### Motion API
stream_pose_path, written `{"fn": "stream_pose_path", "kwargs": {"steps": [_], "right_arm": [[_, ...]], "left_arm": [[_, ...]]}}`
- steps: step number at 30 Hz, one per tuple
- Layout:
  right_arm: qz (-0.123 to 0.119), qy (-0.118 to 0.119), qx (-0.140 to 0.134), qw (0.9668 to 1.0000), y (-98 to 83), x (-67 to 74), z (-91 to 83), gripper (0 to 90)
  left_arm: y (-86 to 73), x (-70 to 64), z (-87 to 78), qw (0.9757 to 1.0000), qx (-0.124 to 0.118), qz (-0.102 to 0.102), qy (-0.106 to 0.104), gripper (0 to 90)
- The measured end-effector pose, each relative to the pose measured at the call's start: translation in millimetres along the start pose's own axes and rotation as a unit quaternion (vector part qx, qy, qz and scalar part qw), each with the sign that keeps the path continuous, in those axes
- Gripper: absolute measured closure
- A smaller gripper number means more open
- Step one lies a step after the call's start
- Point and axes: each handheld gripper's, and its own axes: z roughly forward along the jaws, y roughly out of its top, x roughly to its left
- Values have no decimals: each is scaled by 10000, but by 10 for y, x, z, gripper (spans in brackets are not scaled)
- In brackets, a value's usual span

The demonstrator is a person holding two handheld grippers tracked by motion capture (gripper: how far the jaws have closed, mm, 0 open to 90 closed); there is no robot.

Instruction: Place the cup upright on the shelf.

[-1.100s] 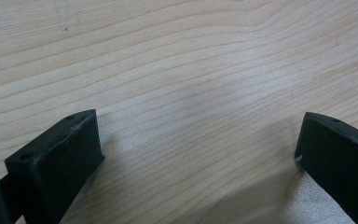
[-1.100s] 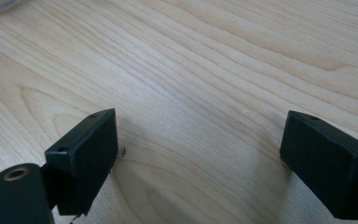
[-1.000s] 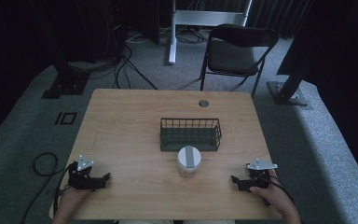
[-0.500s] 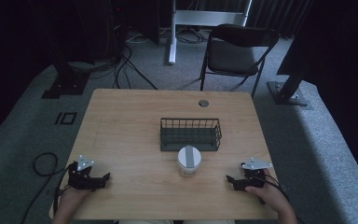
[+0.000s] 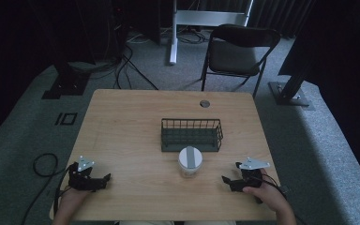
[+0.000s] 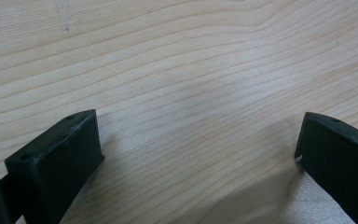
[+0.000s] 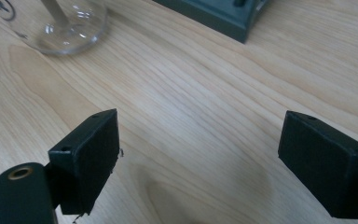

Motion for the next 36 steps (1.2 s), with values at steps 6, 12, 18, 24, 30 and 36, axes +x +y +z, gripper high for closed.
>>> {"fn": "stream_pose_path", "kwargs": {"steps": [6, 12, 18, 24, 30, 36], "right_arm": [[-152, 149, -13, 9998, 62, 72, 34, 121], [-214, 268, -31, 9994, 122, 138, 76, 121], [-270, 390, -65, 9989, 167, 202, 133, 121], [-271, 637, -210, 9974, 195, 256, 176, 121], [-408, 707, -234, 9964, 260, 349, 254, 121], [-386, 822, -316, 9954, 291, 403, 295, 121]], "left_arm": [[0, 0, 0, 10000, -1, 0, 0, 5], [0, 0, 0, 10000, 0, -2, -1, 5], [0, 0, 0, 10000, 1, -6, 3, 5], [0, 1, 0, 10000, -1, -12, 10, 5], [0, 1, 0, 10000, -1, -12, 10, 5], [0, 1, 0, 10000, -1, -11, 10, 5]]}}
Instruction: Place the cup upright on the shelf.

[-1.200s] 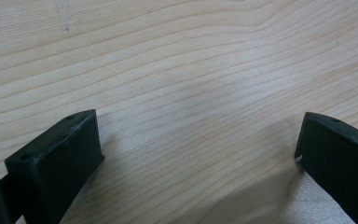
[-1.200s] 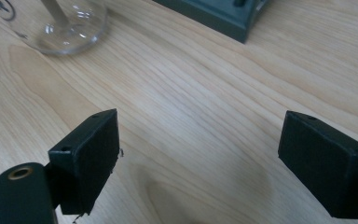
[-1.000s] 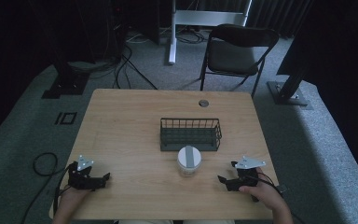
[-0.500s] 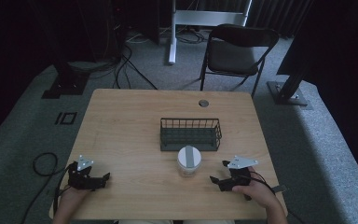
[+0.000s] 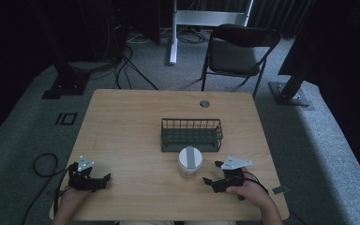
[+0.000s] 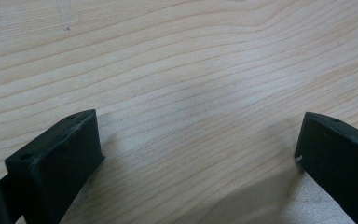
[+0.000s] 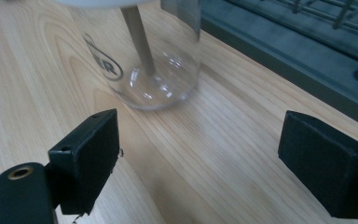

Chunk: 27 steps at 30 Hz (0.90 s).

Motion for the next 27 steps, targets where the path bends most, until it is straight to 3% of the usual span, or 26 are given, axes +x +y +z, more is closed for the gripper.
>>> {"fn": "stream_pose_path", "kwargs": {"steps": [12, 27], "right_arm": [[-87, 214, -212, 9995, 104, 121, 118, 121], [-46, 276, -381, 9989, 191, 177, 237, 121]], "left_arm": [[0, 0, 0, 10000, 0, 0, 0, 5], [0, 0, 0, 10000, -1, -3, 0, 5]]}}
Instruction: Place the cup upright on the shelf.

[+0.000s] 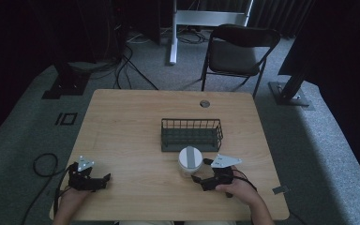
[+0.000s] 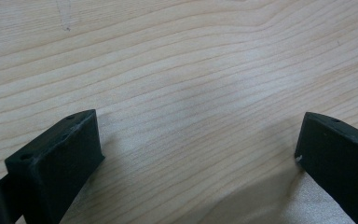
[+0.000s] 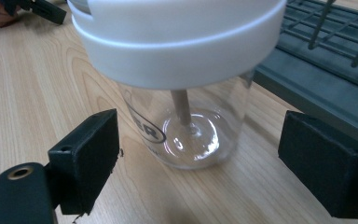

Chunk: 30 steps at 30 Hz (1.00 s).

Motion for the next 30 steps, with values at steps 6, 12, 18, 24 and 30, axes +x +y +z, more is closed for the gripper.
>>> {"fn": "stream_pose_path", "kwargs": {"steps": [6, 12, 18, 24, 30], "right_arm": [[23, 34, -142, 9999, 23, 11, 33, 121], [-2, 75, -194, 9998, 55, 40, 92, 120], [-28, 57, -301, 9995, 79, 56, 152, 120], [-28, 108, -359, 9993, 95, 68, 198, 120], [4, 84, -421, 9991, 113, 69, 220, 120]], "left_arm": [[0, 0, 0, 10000, -1, 0, 1, 5], [0, 0, 0, 10000, 1, 3, 1, 5], [0, 0, 0, 10000, 1, 1, 1, 5], [0, 1, -1, 10000, 3, 4, 0, 5], [0, 0, 0, 10000, 2, 2, 1, 5]]}}
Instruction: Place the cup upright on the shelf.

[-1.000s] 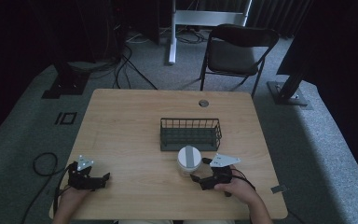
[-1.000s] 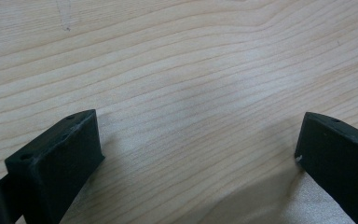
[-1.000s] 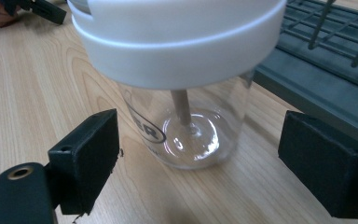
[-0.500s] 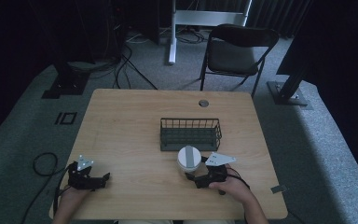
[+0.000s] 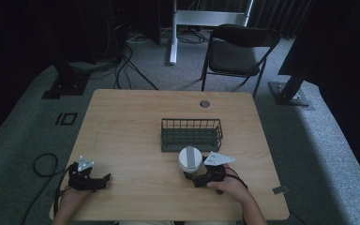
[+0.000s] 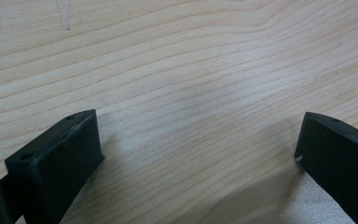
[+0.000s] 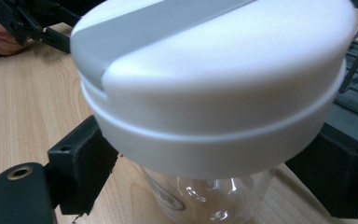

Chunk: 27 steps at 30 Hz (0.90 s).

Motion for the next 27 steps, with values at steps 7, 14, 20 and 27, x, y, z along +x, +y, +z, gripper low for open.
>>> {"fn": "stream_pose_path", "kwargs": {"steps": [7, 14, 20, 27], "right_arm": [[17, -37, -72, 10000, 25, 5, 59, 118], [25, -52, -85, 9999, 31, 13, 98, 113], [-9, -127, -83, 9999, 33, 39, 119, 114], [-88, -141, -65, 9998, 40, 82, 179, 128]], "left_arm": [[0, 0, 0, 10000, -1, -2, 0, 5], [0, 0, 0, 10000, 2, 1, 0, 5], [0, 0, 0, 10000, 0, -1, 0, 5], [0, 0, 0, 10000, -1, -3, 0, 5]]}}
